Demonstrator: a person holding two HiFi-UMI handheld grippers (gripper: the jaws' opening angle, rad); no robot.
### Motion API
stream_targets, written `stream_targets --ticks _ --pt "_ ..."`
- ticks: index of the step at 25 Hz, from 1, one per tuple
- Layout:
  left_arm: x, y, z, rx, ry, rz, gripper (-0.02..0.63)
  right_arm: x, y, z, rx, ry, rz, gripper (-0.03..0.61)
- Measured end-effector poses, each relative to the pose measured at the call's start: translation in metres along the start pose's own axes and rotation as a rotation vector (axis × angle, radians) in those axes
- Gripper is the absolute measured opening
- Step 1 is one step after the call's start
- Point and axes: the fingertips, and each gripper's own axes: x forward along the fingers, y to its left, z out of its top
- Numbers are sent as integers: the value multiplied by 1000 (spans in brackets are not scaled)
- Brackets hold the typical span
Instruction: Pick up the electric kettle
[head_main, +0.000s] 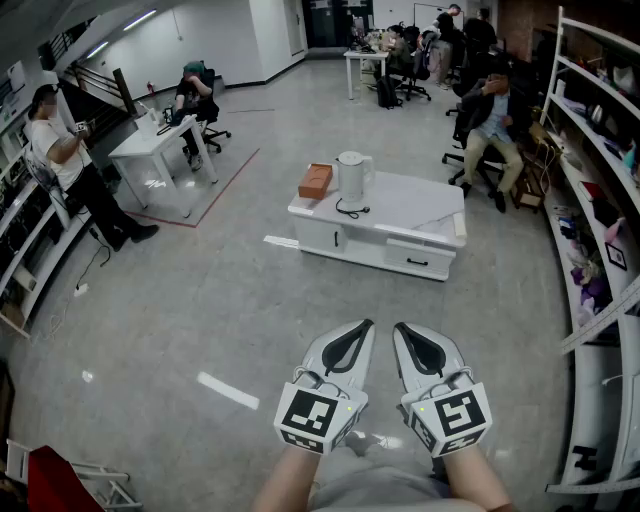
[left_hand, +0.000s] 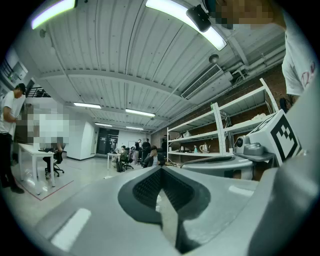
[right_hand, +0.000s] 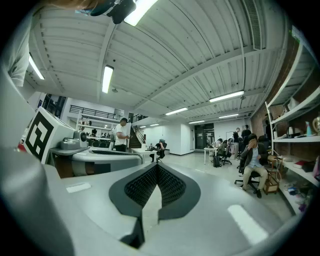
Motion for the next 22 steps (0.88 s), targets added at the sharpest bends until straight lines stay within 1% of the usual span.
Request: stream_targets --ticks 5,11,15,18,22 --pt "-3 -23 0 6 8 13 2 -22 -6 0 -1 1 12 23" --pt "-5 -42 -6 12 20 40 2 -37 -7 -8 2 7 55 23" --pt "2 -47 -10 5 33 53 2 -40 -11 -5 8 -13 92 25" --pt "9 -46 -11 0 39 56 2 -38 -17 -5 4 -7 92 25" --pt "20 -40 -11 -7 33 64 2 -32 -32 -12 -7 19 70 25"
